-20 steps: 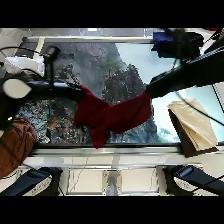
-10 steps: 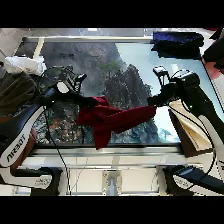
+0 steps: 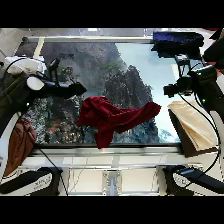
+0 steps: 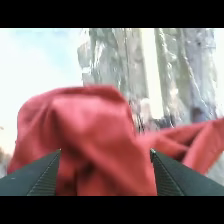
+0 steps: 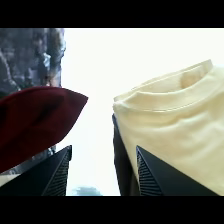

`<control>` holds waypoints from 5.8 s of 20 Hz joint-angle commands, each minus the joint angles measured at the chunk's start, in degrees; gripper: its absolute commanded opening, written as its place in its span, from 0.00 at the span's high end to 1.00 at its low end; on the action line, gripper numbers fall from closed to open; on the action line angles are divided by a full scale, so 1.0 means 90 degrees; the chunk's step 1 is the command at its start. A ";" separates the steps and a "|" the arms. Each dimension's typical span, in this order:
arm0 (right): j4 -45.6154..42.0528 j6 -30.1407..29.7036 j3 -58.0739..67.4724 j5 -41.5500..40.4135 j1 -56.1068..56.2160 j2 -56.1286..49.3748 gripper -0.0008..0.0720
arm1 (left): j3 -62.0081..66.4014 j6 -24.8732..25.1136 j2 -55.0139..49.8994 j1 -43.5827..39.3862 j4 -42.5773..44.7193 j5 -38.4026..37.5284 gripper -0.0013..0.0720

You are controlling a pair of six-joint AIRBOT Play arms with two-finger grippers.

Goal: Fold the shirts.

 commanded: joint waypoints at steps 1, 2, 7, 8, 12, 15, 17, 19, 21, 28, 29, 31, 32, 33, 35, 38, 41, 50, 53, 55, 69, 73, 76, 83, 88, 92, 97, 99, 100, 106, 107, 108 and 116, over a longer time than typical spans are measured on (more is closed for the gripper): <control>-0.0544 0.0010 0.0304 -0.0172 -0.0056 0.0158 0.35 | -0.1751 -0.0520 0.1355 0.0192 -0.0117 -0.0027 0.16; -0.0488 0.0012 0.0316 -0.0170 -0.0056 0.0197 0.35 | -0.2533 -0.0804 0.1732 0.0131 -0.0277 0.0481 0.16; 0.0117 0.0010 0.0316 -0.0126 -0.0056 0.0214 0.35 | -0.4544 -0.1411 0.2341 0.0085 -0.1982 0.2526 0.16; 0.0146 0.0010 0.0316 -0.0114 -0.0056 0.0214 0.35 | -0.4551 -0.1396 0.2229 0.0017 -0.1989 0.2504 0.16; 0.0316 0.0012 0.0316 -0.0121 -0.0051 0.0214 0.35 | -0.4541 -0.1396 0.1736 -0.0381 -0.2130 0.2654 0.16; 0.0423 0.0012 0.0316 -0.0121 -0.0051 0.0214 0.35 | -0.4539 -0.1353 0.1481 -0.0593 -0.2419 0.2934 0.16; 0.0444 0.0015 0.0316 -0.0119 -0.0051 0.0214 0.35 | -0.4537 -0.1049 0.1404 -0.0733 -0.2769 0.3133 0.16; 0.0461 0.0015 0.0316 -0.0119 -0.0051 0.0214 0.36 | -0.4527 -0.0962 0.1336 -0.0835 -0.2919 0.3300 0.17; 0.0493 0.0017 0.0316 -0.0119 -0.0051 0.0214 0.36 | -0.4456 -0.0957 0.1219 -0.0860 -0.2931 0.3368 0.30; 0.0522 0.0005 0.0316 -0.0119 -0.0056 0.0214 0.37 | -0.3956 -0.0661 0.0886 -0.0848 -0.2931 0.3366 0.97; 0.0406 -0.0019 0.0316 -0.0121 -0.0056 0.0214 0.37 | -0.3905 -0.0566 0.0908 -0.0835 -0.2924 0.3368 0.97; 0.0010 -0.0051 0.0311 -0.0155 -0.0056 0.0211 0.37 | -0.3864 -0.0554 0.1018 -0.0767 -0.2924 0.3337 0.97; -0.0206 -0.0049 0.0287 -0.0192 -0.0058 0.0202 0.37 | -0.3864 -0.0554 0.1103 -0.0729 -0.2868 0.3337 0.97; -0.0287 -0.0051 0.0204 -0.0209 -0.0097 0.0163 0.37 | -0.3866 -0.0551 0.1188 -0.0690 -0.2854 0.3337 0.97; 0.0736 -0.0219 -0.0036 -0.0493 -0.0430 -0.0051 0.37 | -0.3866 -0.0551 0.1360 -0.0629 -0.2832 0.3317 0.97; 0.2715 -0.0602 -0.0255 -0.0430 -0.1056 -0.0646 0.29 | -0.3866 -0.0554 0.1537 -0.0614 -0.2497 0.3271 0.97; 0.3786 -0.0709 -0.0257 0.0160 -0.1069 -0.1260 0.13 | -0.3866 -0.0556 0.1608 -0.0614 -0.2509 0.3269 0.97; 0.3934 -0.0704 -0.0250 0.1409 -0.0459 -0.2671 0.13 | -0.3866 -0.0559 0.1654 -0.0614 -0.2506 0.3271 0.97; 0.3942 -0.0714 -0.0245 0.1387 -0.0457 -0.2800 0.71 | -0.3866 -0.0556 0.1656 -0.0614 -0.2506 0.3271 0.97; 0.3905 -0.0857 -0.0044 0.1183 -0.0449 -0.2725 0.97 | -0.3837 -0.0551 0.1724 -0.0549 -0.2501 0.3288 0.97; 0.3730 -0.1732 0.4721 -0.1906 -0.0447 0.1319 0.98 | 0.1086 -0.0121 0.4903 0.2261 0.0187 -0.0459 0.97; 0.3759 -0.1732 0.5219 -0.1732 -0.0447 0.2140 0.98 | 0.2033 -0.0121 0.5027 0.2276 0.0486 -0.1309 0.97; 0.3718 -0.1732 0.4915 -0.1989 -0.0447 0.2123 0.98 | 0.2011 -0.0129 0.4585 0.2276 0.1066 -0.2101 0.97; 0.3830 -0.1729 0.1044 -0.1826 -0.0447 0.0935 0.98 | 0.1042 0.0350 0.1341 0.2271 0.1341 -0.2790 0.97; 0.4439 -0.1724 -0.0573 0.0663 -0.0427 -0.0644 0.98 | 0.0920 0.0423 -0.1389 0.2268 0.0996 -0.1634 0.97; 0.4454 -0.1705 -0.0534 0.2387 -0.0058 -0.1430 0.97 | 0.0923 0.0427 -0.2424 0.2271 -0.0503 -0.0614 0.38; 0.4150 -0.1702 0.0112 0.2671 0.0005 -0.1350 0.51 | 0.1049 0.0690 -0.1948 0.2504 -0.1171 -0.0525 0.38; 0.3565 -0.1702 0.0780 0.1787 -0.0180 -0.1192 0.51 | 0.1025 0.0690 -0.1377 0.2686 -0.0736 -0.1166 0.38; 0.3298 -0.1700 0.1093 0.1331 -0.0279 -0.1105 0.51 | 0.0882 0.0685 -0.0993 0.2708 -0.0427 -0.1423 0.38; 0.3062 -0.1671 0.1919 0.0146 -0.0607 -0.0359 0.51 | -0.2795 0.0153 0.2127 0.2370 -0.1064 -0.1069 0.39; 0.3133 -0.1671 0.1919 0.0146 -0.0605 -0.0236 0.51 | -0.3407 0.0158 0.2579 0.2161 -0.1484 -0.0750 0.53; 0.3181 -0.1671 0.1919 0.0146 -0.0605 -0.0143 0.51 | -0.3859 0.0165 0.2919 0.1865 -0.1690 -0.0478 0.67; 0.3434 -0.1668 0.1919 -0.0369 -0.0605 0.0034 0.51 | -0.4546 -0.1549 0.3167 -0.0663 0.0017 0.0532 0.46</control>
